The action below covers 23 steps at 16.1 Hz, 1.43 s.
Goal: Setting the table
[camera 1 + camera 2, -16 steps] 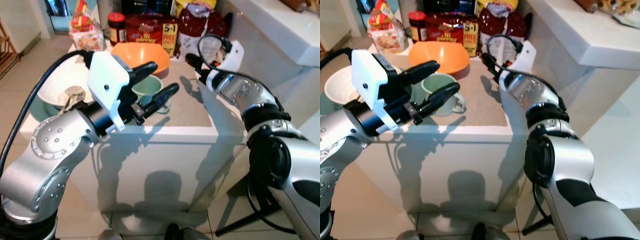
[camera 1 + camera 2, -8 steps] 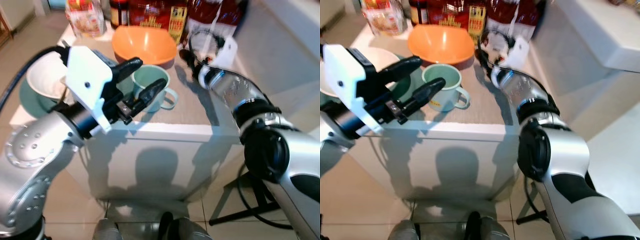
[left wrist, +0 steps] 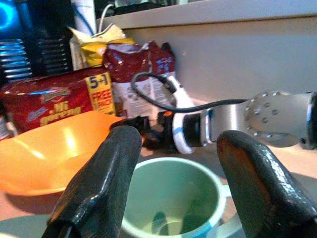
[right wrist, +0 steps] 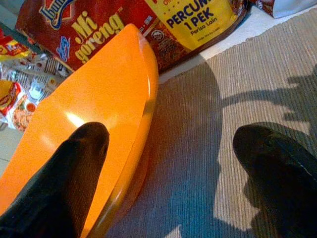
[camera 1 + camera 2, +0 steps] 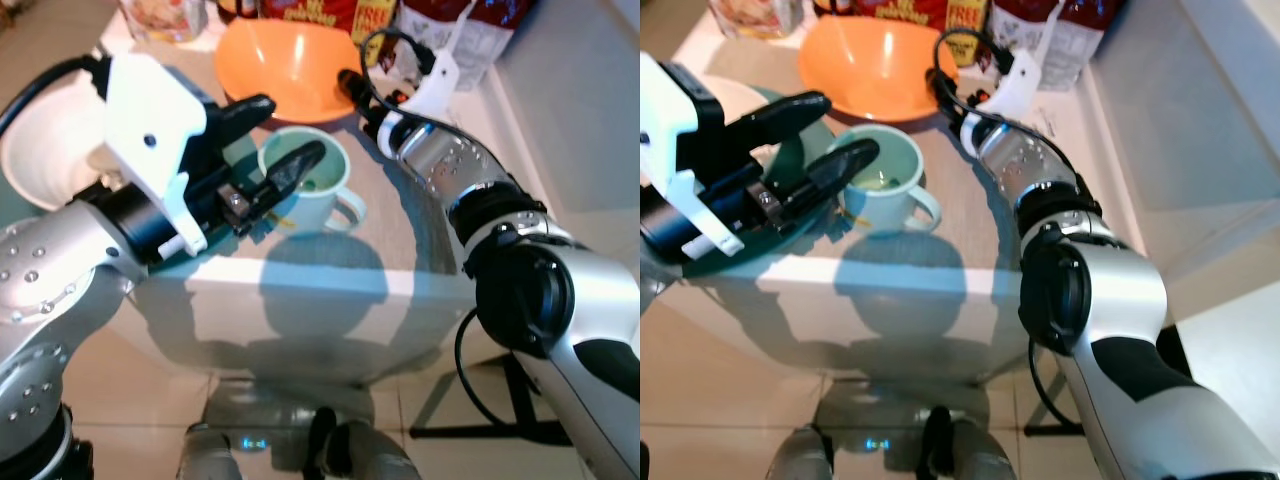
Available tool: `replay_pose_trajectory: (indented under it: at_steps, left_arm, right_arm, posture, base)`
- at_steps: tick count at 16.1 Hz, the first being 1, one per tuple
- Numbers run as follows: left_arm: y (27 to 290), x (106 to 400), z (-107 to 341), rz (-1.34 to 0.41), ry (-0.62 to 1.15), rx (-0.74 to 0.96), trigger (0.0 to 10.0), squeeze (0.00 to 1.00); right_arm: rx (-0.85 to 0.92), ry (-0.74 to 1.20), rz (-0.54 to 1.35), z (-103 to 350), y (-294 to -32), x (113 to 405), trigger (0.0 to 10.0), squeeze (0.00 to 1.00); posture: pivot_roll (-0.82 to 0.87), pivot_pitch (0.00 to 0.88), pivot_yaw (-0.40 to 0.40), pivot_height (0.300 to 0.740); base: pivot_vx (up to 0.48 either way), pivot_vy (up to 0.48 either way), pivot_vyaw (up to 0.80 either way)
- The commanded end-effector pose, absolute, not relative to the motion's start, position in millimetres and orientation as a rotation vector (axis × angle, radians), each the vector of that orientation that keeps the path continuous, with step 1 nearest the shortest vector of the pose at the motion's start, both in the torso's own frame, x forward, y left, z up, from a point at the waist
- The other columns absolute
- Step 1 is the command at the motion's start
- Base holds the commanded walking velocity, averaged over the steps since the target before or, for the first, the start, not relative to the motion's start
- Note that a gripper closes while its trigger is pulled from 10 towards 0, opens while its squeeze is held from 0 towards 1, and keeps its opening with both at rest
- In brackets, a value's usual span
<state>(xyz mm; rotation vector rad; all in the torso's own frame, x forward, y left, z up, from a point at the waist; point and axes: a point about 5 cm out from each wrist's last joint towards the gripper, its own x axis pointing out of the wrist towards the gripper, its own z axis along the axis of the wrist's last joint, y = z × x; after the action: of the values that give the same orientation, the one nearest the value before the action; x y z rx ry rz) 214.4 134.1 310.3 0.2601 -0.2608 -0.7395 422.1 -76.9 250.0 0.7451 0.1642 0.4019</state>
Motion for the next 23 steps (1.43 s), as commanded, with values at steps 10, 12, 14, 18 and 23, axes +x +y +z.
replay_pose_trajectory:
  at_steps: [10, 12, 14, 18, 23]
  left_arm:
    - [128, 202, 311, -0.792, -0.256, 0.273, 10.0, 0.0]
    - [129, 202, 312, -0.791, -0.257, 0.272, 10.0, 0.0]
    - [130, 202, 312, -0.786, -0.258, 0.275, 10.0, 0.0]
    - [130, 203, 312, -0.787, -0.248, 0.277, 10.0, 0.0]
    - [129, 207, 314, -0.786, -0.252, 0.279, 10.0, 0.0]
  right_arm:
    - [0.826, 0.183, 0.443, 252, -77, 421, 0.0, 0.0]
    - [0.825, 0.179, 0.451, 254, -76, 421, 0.0, 0.0]
    - [0.834, 0.175, 0.455, 256, -76, 422, 0.0, 0.0]
    - [0.869, 0.16, 0.46, 261, -78, 422, 0.0, 0.0]
    - [0.912, 0.133, 0.468, 267, -81, 423, 0.0, 0.0]
  posture:
    - [0.33, 0.252, -0.193, 0.74]
    - [0.33, 0.252, -0.193, 0.74]
    - [0.33, 0.248, -0.199, 0.74]
    - [0.33, 0.247, -0.199, 0.74]
    - [0.33, 0.236, -0.199, 0.74]
  base:
    - [0.0, 0.0, 0.0]
    - [0.0, 0.0, 0.0]
    - [0.0, 0.0, 0.0]
    - [0.0, 0.0, 0.0]
    - [0.0, 0.0, 0.0]
